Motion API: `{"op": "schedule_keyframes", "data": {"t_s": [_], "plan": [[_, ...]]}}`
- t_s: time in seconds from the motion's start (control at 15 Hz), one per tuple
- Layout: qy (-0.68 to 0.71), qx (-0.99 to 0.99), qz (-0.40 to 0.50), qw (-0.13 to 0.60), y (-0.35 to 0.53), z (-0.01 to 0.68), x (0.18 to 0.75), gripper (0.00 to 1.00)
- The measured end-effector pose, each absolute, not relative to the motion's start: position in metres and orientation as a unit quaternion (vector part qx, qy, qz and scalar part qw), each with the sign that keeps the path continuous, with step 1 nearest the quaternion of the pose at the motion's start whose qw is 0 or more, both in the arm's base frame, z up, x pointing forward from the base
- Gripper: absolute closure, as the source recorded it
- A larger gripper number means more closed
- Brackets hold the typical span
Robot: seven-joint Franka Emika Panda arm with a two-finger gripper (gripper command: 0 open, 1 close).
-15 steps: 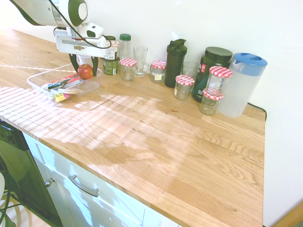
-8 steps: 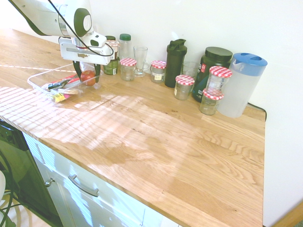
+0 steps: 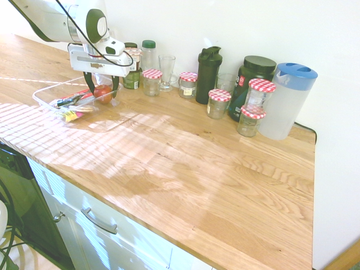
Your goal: Put the apple into the container
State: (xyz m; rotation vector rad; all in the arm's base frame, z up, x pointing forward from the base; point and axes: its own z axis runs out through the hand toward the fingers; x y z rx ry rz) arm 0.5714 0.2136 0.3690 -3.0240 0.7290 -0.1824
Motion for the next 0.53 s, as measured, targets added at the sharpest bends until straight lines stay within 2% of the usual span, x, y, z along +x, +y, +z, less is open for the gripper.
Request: {"op": "schedule_keyframes", "data": {"t_s": [0.27,0.4,0.53], "plan": [[0.264,-0.963,-0.057,0.01,0.19,0.45,0.562,0.0],[0.314,-0.948,-0.041,0.005,0.14,0.492,0.546,0.0],[0.377,-0.926,-0.033,-0.002,0.062,0.492,0.532,0.0]]}}
